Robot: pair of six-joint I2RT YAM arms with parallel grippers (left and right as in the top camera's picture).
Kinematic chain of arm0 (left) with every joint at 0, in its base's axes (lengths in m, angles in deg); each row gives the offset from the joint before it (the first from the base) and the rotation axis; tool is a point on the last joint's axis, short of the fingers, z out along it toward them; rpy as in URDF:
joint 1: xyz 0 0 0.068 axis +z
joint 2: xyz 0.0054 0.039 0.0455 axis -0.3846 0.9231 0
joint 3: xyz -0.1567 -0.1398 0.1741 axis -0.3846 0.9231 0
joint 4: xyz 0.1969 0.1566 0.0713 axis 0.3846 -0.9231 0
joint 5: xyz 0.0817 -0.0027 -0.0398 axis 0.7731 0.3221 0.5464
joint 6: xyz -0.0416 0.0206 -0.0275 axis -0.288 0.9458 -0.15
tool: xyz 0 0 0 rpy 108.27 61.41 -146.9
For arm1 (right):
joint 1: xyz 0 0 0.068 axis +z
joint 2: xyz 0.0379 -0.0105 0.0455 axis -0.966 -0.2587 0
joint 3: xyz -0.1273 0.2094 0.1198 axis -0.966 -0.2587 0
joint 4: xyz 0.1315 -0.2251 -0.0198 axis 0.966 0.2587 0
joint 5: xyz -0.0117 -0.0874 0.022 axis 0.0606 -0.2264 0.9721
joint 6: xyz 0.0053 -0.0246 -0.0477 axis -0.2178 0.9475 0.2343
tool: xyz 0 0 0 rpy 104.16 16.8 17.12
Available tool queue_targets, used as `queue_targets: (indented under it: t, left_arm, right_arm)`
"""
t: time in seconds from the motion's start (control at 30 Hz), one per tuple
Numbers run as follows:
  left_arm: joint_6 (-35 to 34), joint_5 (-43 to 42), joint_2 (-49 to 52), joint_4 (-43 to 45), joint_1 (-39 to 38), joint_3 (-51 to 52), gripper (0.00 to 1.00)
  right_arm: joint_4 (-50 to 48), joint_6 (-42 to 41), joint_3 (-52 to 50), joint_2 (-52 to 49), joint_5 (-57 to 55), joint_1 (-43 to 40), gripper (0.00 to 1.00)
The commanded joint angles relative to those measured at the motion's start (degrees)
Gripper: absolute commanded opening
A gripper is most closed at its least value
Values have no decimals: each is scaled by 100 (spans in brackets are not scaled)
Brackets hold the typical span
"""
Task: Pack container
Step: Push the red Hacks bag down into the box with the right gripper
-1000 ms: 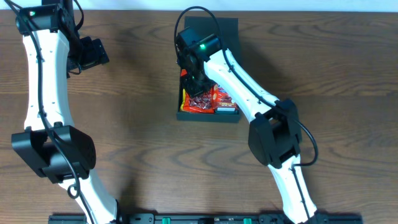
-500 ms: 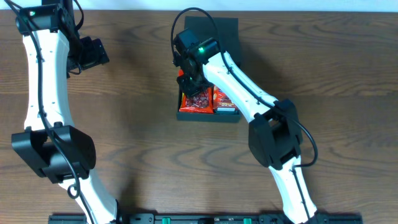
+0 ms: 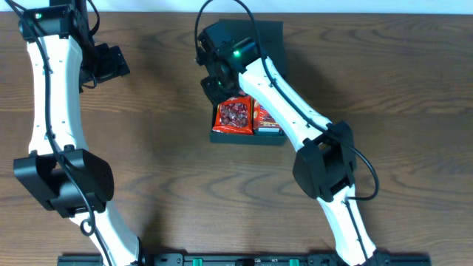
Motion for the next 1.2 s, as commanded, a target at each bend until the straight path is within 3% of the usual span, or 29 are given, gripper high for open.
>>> queue_targets:
  t: [0.0,0.4,0.87,1.17]
  left_arm:
    - [44,0,-120,-2,9,-125,98]
    - [42,0,-120,20,9,-125,98]
    - [42,0,-120,15,9,-125,98]
    - [42,2,-120,17,9,-125,98]
  right_arm:
    - [-42,-15,46,-57,-507,42,1]
    - [-581,-57,-164,-162,-649,-59,2]
    - [-557,-76,-138,-782,-678,-107,1]
    - [-448,-216,-98,315,-739,-127,1]
